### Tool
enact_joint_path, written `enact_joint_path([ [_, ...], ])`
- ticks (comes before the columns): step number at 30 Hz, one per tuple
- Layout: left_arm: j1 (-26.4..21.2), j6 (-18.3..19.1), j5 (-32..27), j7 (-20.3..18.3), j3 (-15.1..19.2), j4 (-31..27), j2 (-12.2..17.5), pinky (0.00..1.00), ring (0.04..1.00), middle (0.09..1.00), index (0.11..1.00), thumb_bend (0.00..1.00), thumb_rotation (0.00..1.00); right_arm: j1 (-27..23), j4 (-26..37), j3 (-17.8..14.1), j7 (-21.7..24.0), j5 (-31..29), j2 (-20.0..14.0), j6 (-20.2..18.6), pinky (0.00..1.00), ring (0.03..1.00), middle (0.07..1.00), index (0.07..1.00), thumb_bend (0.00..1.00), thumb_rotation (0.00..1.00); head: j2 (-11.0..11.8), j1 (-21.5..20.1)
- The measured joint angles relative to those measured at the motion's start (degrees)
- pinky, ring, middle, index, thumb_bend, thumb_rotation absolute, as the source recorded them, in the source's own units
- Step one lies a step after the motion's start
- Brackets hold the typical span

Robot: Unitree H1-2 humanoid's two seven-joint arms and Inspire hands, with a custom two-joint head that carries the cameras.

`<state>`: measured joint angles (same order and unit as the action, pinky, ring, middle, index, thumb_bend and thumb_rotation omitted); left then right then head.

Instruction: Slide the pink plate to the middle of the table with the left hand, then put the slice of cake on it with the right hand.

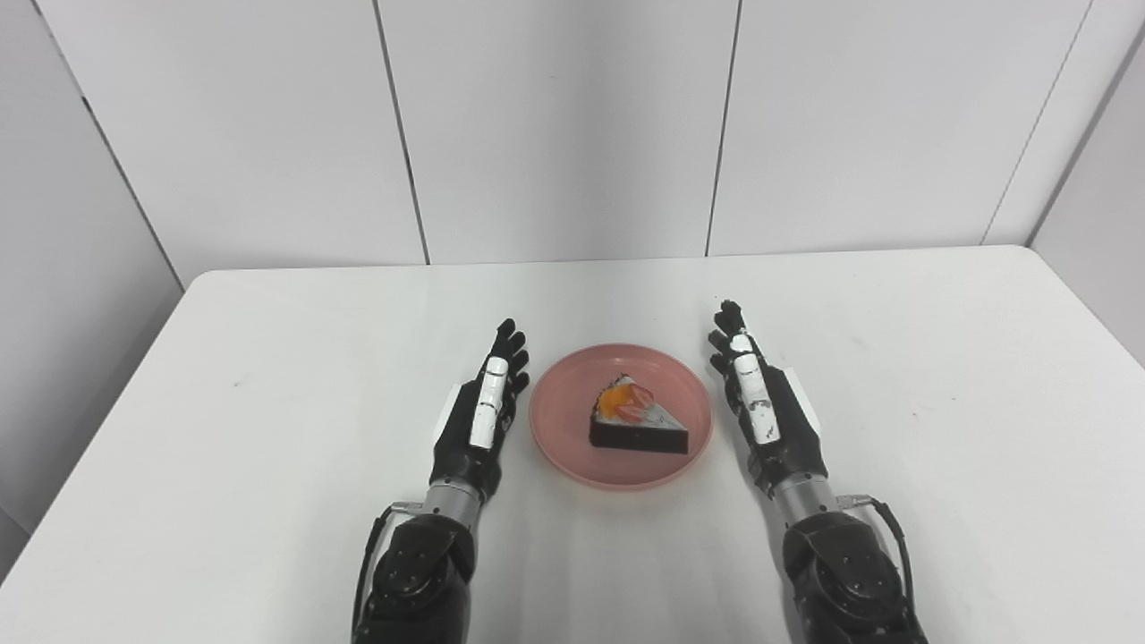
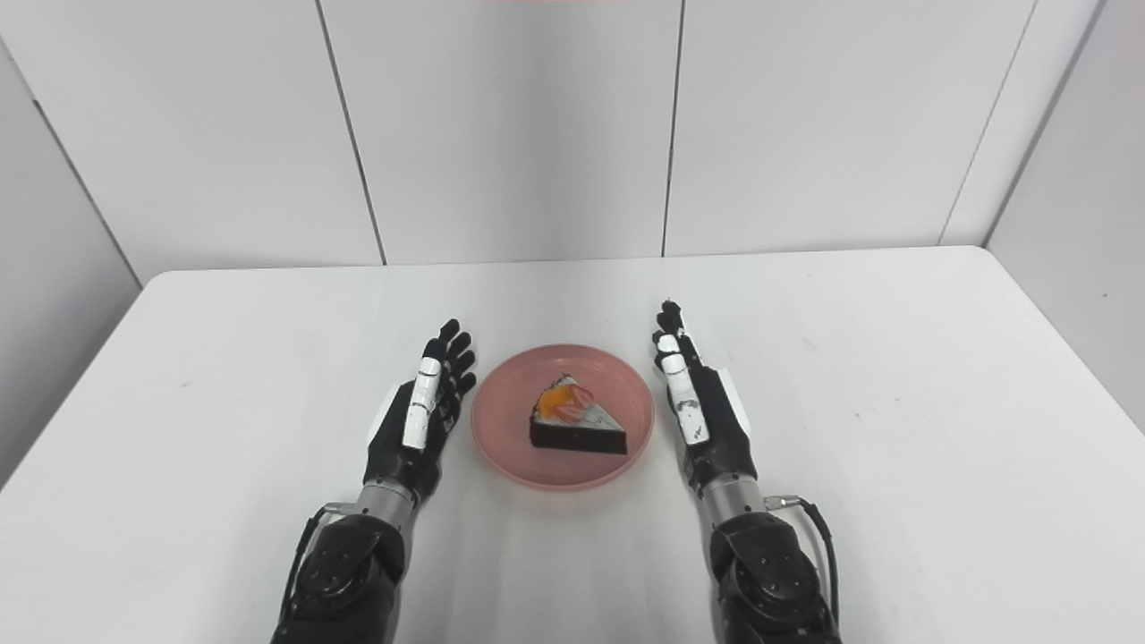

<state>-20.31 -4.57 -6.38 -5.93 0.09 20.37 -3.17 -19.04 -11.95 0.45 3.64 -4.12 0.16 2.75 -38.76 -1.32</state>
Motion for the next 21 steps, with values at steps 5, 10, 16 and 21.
enact_joint_path([
  [5, 0.0, 0.0, 0.0, 0.0, 0.0, 0.0, 0.1, 1.00, 1.000, 1.000, 1.000, 0.62, 1.00, 0.1, 0.0, -0.8, -1.7, 0.0, 1.3, 0.0, 1.00, 1.000, 1.000, 1.000, 0.52, 0.99, 0.0, -0.1],
  [10, 0.0, 0.2, 0.0, -0.1, -0.1, -0.1, 0.1, 1.00, 1.000, 1.000, 1.000, 0.63, 1.00, 0.1, 0.0, -1.6, -1.9, -1.9, 2.2, -0.1, 1.00, 1.000, 1.000, 1.000, 0.52, 0.97, 0.0, -0.4],
  [16, 0.0, 0.5, -0.1, -0.1, 0.0, -0.2, 0.2, 1.00, 1.000, 1.000, 1.000, 0.63, 1.00, 0.1, 0.0, -1.9, -2.2, -2.4, 2.4, -0.2, 1.00, 1.000, 1.000, 1.000, 0.50, 0.96, 0.2, -0.4],
  [21, 0.0, 1.0, -2.1, -0.8, 0.5, -0.2, 0.1, 1.00, 1.000, 1.000, 1.000, 0.63, 1.00, 0.6, 0.5, -1.8, -2.1, -3.1, 2.4, -1.3, 1.00, 1.000, 1.000, 1.000, 0.51, 0.95, 0.1, -0.3],
])
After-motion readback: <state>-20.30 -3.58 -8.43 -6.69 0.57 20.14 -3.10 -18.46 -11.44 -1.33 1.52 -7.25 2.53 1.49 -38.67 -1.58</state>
